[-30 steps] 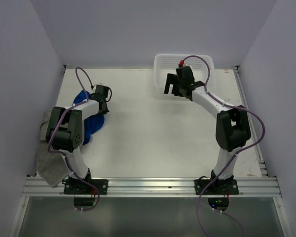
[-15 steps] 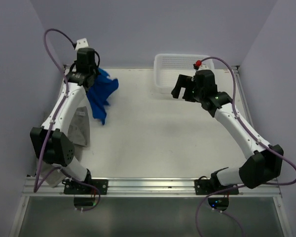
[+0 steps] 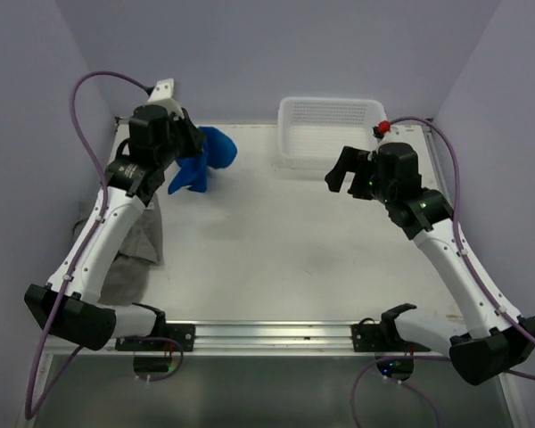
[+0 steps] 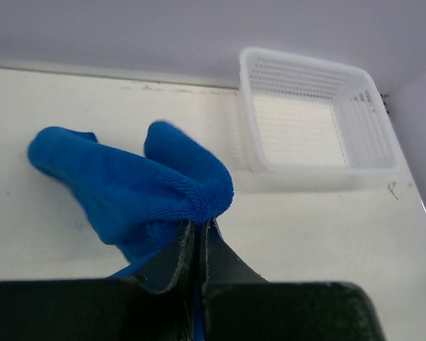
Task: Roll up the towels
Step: Move the towel to the center of the board
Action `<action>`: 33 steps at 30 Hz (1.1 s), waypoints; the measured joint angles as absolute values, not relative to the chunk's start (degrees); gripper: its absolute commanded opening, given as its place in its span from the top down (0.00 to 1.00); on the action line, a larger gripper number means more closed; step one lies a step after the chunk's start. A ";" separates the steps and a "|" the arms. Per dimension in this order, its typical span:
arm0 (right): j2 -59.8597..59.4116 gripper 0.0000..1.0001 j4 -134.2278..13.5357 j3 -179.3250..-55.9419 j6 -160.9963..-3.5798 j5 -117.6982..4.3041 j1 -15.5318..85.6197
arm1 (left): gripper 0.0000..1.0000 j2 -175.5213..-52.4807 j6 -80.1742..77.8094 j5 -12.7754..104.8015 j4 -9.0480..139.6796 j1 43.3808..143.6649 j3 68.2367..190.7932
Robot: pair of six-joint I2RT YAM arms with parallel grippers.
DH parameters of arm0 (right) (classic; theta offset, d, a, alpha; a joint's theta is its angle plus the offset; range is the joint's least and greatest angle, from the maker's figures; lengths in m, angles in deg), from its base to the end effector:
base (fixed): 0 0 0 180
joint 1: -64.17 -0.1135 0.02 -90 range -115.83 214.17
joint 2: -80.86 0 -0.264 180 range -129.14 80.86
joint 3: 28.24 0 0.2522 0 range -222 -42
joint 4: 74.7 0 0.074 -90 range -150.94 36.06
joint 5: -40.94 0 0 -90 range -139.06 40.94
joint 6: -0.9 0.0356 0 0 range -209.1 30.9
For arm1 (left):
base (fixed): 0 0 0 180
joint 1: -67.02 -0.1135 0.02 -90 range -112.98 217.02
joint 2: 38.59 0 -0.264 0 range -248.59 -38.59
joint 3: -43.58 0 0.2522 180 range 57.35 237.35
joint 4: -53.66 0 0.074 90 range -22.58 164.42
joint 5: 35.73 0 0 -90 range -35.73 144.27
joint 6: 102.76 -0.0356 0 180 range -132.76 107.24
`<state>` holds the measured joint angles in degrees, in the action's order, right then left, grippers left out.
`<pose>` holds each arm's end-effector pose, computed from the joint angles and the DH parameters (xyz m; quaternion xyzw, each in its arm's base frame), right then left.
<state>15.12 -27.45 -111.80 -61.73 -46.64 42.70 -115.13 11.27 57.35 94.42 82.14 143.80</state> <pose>0.2305 0.0890 0.3775 0.0551 0.8616 0.1918 0.4666 0.2845 -0.0749 0.4394 -0.0784 0.8003 -0.1787 0.5670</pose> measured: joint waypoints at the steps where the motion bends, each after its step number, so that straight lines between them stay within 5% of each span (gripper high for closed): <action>1: 16.32 0.01 -27.03 -111.54 -61.68 -46.40 42.70 | 1.00 -114.23 11.86 55.79 94.07 83.60 141.00; 11: 28.63 0.01 -22.31 -104.76 -61.66 -43.06 42.70 | 1.00 -111.32 13.83 51.29 87.98 102.57 122.32; 20: 33.11 0.01 -17.50 -101.24 -60.31 -37.68 42.70 | 0.99 -119.76 13.67 52.03 80.70 116.98 122.23; 21: 33.74 0.01 -17.19 -101.20 -60.04 -36.91 42.70 | 0.76 -122.10 13.65 51.97 80.11 118.25 123.41; 24: 35.41 0.01 -16.17 -101.20 -59.50 -34.71 42.70 | 0.43 -129.36 12.84 51.49 79.12 121.31 128.06; 33: 41.39 0.03 -15.29 -99.34 -57.75 -31.60 42.70 | 0.09 -134.99 10.48 52.06 77.62 124.04 133.88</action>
